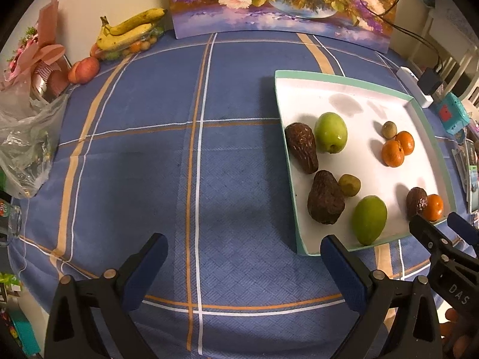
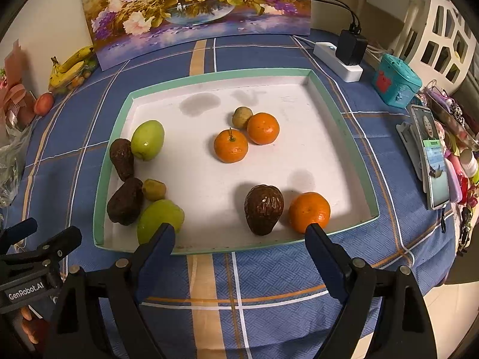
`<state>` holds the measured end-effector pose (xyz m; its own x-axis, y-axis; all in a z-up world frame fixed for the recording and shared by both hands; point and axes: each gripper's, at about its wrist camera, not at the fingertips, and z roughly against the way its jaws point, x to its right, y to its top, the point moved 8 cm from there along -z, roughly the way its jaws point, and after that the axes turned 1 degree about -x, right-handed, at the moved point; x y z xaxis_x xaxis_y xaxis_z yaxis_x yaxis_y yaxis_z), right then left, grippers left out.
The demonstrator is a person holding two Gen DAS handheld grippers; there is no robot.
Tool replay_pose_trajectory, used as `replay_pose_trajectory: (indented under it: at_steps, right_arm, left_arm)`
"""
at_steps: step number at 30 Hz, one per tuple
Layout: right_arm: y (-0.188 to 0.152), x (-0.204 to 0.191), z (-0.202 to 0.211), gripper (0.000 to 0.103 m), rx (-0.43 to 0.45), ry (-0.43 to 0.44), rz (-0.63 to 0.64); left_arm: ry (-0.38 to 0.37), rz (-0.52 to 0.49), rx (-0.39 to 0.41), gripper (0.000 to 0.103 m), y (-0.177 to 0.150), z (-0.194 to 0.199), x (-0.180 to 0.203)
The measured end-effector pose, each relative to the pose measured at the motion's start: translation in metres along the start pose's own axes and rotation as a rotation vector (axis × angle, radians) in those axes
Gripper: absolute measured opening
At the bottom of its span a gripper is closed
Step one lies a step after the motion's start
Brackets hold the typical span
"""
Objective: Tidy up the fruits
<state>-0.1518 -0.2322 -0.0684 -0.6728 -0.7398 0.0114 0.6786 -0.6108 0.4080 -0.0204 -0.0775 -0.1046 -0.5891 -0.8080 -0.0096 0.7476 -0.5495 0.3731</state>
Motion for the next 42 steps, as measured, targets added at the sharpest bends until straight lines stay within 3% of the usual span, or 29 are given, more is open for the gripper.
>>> replay_pose_trajectory:
  at_steps: [6,18,42]
  right_arm:
    - [0.0,0.0,0.0,0.089,0.0,0.0,0.0]
    - [-0.001,-0.001,0.0,0.089,-0.003,-0.001,0.0]
    - [-0.002,-0.003,-0.002,0.089,-0.01,-0.003,0.002]
  left_arm:
    - [0.016,-0.002,0.011,0.103,0.001,0.003,0.0]
    - [0.057,0.006,-0.039,0.103,-0.003,-0.002,-0.002]
    - [0.05,0.013,-0.062,0.103,-0.007,-0.009,-0.002]
